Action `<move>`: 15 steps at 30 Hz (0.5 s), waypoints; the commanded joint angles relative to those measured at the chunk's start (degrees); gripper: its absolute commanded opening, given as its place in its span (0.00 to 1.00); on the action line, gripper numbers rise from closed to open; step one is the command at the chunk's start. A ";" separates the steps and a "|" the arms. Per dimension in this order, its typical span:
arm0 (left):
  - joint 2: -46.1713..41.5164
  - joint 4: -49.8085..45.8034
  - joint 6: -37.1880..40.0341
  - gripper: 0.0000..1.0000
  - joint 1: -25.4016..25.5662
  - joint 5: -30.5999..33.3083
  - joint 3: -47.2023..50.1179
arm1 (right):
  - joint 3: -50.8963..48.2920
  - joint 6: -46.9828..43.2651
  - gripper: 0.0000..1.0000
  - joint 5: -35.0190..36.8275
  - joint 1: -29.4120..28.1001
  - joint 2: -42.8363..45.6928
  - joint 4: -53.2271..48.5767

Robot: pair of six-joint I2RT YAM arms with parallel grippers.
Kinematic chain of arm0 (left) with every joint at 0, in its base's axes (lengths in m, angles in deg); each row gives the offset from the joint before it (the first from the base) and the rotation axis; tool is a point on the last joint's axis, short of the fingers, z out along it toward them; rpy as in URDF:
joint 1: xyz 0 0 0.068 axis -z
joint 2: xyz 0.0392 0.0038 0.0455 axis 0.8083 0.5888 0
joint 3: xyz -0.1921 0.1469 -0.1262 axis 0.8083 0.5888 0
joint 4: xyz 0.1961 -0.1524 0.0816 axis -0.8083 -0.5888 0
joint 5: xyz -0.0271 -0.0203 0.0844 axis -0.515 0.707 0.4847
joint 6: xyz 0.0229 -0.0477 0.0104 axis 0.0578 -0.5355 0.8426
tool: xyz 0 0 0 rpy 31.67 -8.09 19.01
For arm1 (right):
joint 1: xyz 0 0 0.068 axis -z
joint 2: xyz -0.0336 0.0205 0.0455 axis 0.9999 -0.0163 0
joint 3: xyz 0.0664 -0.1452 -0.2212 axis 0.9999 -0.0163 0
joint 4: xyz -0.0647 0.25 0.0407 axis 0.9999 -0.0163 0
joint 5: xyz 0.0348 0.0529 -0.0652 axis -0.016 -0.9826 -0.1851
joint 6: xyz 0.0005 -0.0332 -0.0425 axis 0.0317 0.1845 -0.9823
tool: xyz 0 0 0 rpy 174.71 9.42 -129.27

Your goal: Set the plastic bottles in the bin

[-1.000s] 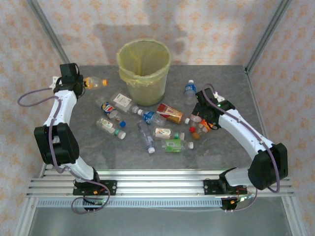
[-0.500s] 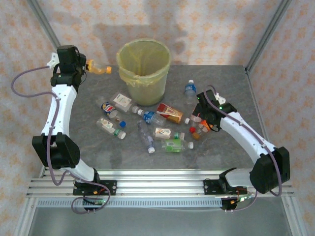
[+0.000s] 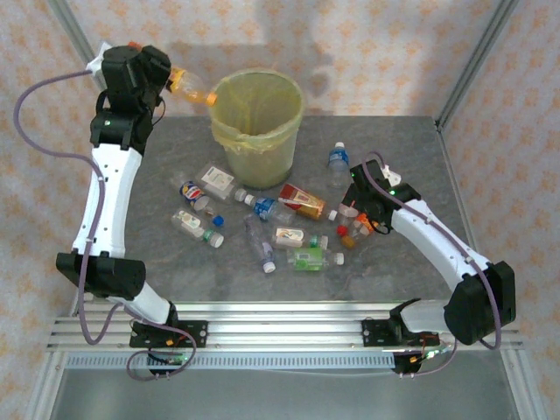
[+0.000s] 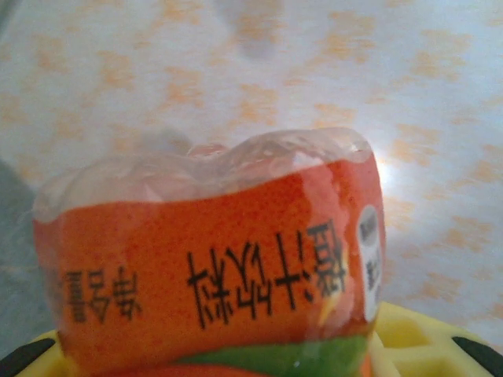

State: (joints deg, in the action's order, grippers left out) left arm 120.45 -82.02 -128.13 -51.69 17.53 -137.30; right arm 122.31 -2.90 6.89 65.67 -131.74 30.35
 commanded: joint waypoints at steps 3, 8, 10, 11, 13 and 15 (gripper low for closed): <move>5.01 0.90 9.68 0.24 5.32 1.30 -8.27 | -0.70 -0.31 0.99 0.89 0.41 1.74 0.04; 11.53 0.39 13.82 0.23 9.07 -0.96 -17.20 | -0.89 -0.29 0.99 1.21 0.45 2.27 -0.21; 13.96 0.42 15.92 0.22 10.40 -1.83 -20.42 | -1.01 -0.22 0.99 1.20 0.46 2.52 -0.14; 15.31 0.55 17.39 0.22 11.25 -2.15 -22.00 | -1.05 -0.22 0.99 1.30 0.46 2.64 -0.18; 17.16 0.64 20.88 0.22 12.78 -2.87 -25.13 | -1.14 -0.22 0.99 1.30 0.41 2.81 -0.19; 21.05 0.59 23.83 0.22 14.13 -4.16 -28.40 | -1.09 -0.21 0.99 1.29 0.46 2.90 -0.20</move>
State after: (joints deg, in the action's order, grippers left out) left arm 139.56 -82.08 -111.47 -39.21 15.78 -161.17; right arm 121.98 -2.90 6.91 65.67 -130.23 30.33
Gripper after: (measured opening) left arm 0.469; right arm 0.991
